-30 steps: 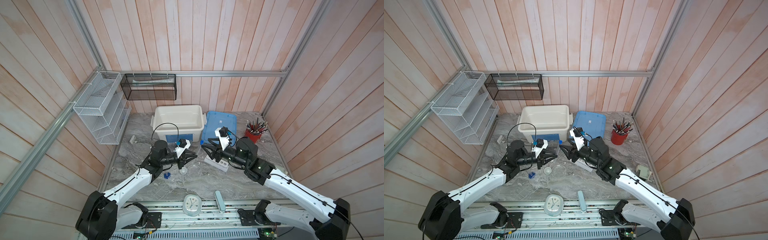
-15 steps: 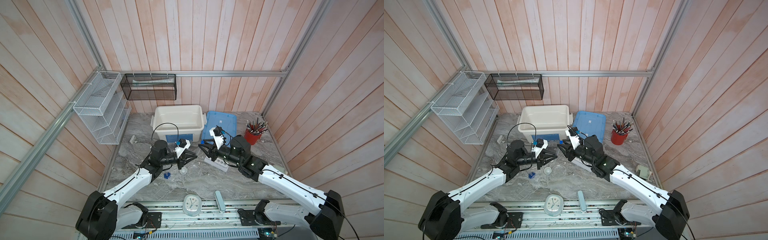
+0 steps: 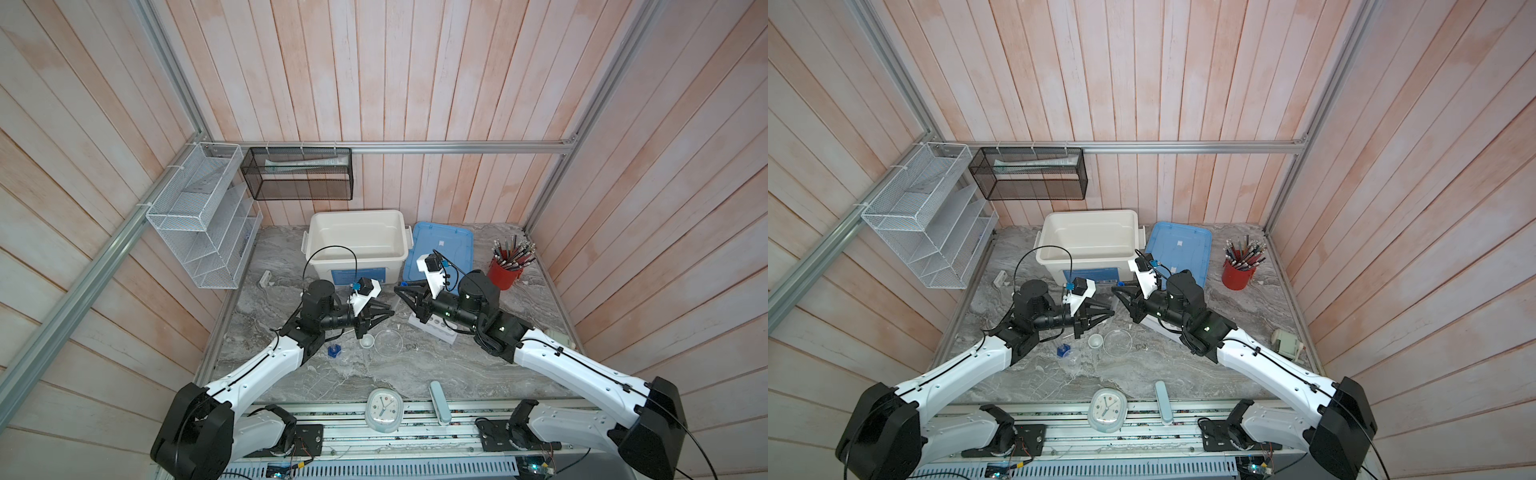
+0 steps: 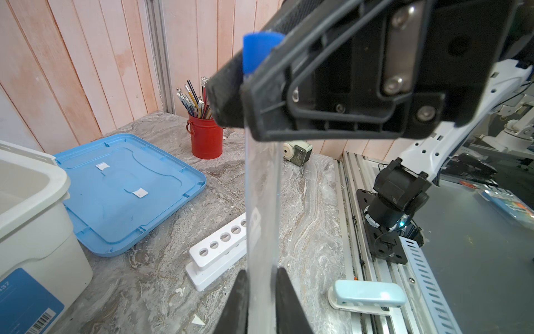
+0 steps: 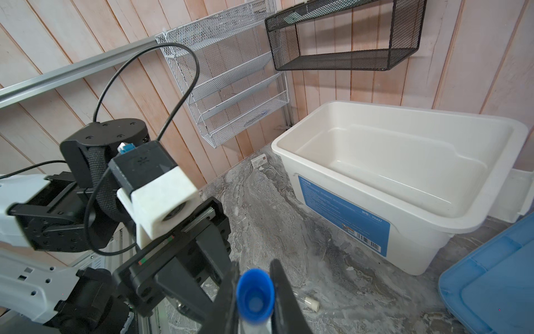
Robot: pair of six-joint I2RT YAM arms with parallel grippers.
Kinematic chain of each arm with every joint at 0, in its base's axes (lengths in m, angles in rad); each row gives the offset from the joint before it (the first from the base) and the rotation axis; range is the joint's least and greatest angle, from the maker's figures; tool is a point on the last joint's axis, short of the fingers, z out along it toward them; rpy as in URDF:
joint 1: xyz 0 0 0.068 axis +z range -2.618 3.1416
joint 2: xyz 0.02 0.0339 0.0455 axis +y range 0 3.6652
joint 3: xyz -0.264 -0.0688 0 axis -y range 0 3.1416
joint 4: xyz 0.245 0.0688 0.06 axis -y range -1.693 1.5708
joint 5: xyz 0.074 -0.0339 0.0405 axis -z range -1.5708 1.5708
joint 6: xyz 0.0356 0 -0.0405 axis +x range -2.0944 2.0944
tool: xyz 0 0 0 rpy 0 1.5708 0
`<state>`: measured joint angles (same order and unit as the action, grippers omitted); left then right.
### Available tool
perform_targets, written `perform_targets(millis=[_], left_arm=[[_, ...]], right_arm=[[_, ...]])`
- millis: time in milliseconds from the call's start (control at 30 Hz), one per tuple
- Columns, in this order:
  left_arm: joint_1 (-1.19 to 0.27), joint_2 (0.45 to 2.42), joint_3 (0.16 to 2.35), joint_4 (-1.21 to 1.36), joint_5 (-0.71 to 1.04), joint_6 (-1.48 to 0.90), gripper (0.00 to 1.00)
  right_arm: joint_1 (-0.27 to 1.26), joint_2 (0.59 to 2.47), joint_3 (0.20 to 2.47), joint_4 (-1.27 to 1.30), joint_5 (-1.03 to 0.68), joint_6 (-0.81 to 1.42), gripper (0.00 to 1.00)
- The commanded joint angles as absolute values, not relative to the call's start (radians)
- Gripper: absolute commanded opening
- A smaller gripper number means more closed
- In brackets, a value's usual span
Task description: Organize the chemistry lab equipment
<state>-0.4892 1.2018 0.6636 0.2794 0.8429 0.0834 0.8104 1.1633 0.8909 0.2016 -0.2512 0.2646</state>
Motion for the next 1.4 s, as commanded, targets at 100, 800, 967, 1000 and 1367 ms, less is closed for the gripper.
perform_targets(millis=[100,800,967,1000,1367], left_arm=[[-0.489,1.182,0.692,0.271,0.827,0.098,0.50],[-0.431,1.011,0.671,0.066,0.272,0.223,0.64],[-0.419,1.012,0.670,0.085,0.266,0.196,0.72],[-0.416,1.012,0.670,0.091,0.263,0.189,0.73],[-0.413,1.023,0.666,0.101,0.230,0.176,0.79]], right_arm=[[0.803,1.143,0.887,0.203,-0.203,0.255,0.14],[0.787,1.140,0.772,0.198,0.377,0.134,0.13],[0.781,1.155,0.759,0.189,0.419,0.139,0.13],[0.778,1.154,0.748,0.195,0.427,0.144,0.13],[0.755,1.160,0.672,0.230,0.420,0.192,0.12]])
